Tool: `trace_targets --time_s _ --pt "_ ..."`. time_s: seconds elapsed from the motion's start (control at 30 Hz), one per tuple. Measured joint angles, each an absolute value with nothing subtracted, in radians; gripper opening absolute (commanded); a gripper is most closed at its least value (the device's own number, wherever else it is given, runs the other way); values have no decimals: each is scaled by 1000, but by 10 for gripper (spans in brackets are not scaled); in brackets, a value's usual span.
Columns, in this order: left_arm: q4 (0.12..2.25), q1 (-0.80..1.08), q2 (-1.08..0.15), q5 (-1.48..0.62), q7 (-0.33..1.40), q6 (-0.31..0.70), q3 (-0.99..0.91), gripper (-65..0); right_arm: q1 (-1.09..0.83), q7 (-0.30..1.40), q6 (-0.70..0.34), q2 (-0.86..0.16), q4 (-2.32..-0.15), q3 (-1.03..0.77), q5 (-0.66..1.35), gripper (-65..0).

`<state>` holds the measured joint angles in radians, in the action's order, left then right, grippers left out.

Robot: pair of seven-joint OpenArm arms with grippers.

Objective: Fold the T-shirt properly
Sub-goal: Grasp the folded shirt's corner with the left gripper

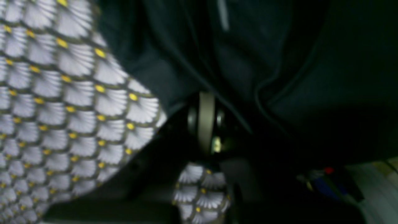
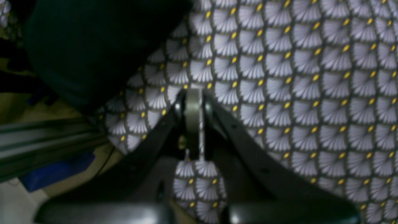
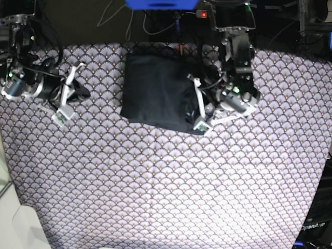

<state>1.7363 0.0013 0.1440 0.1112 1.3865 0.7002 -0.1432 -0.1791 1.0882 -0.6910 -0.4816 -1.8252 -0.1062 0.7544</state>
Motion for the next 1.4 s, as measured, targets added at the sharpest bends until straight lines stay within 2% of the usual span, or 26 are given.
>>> trace_targets --time_s 0.17,0.3,0.47,0.67,1.4 --pt "1923 28 88 121 1396 699 -143 -650 -176 1084 -691 -482 -1825 -107 754 -650" --pt "1952 69 58 120 1402 700 -142 -650 -178 1084 -691 -481 -1825 -106 755 -650" --pt "1951 184 14 119 1411 700 -136 -650 -176 1085 -691 -481 -1825 -106 755 -650" --pt "1951 231 20 115 1400 700 -135 -650 -176 1080 -691 -481 -1825 -106 755 -650" --pt "1775 197 98 129 1418 700 -101 -650 -176 1079 -691 -481 -1825 -106 756 -650"
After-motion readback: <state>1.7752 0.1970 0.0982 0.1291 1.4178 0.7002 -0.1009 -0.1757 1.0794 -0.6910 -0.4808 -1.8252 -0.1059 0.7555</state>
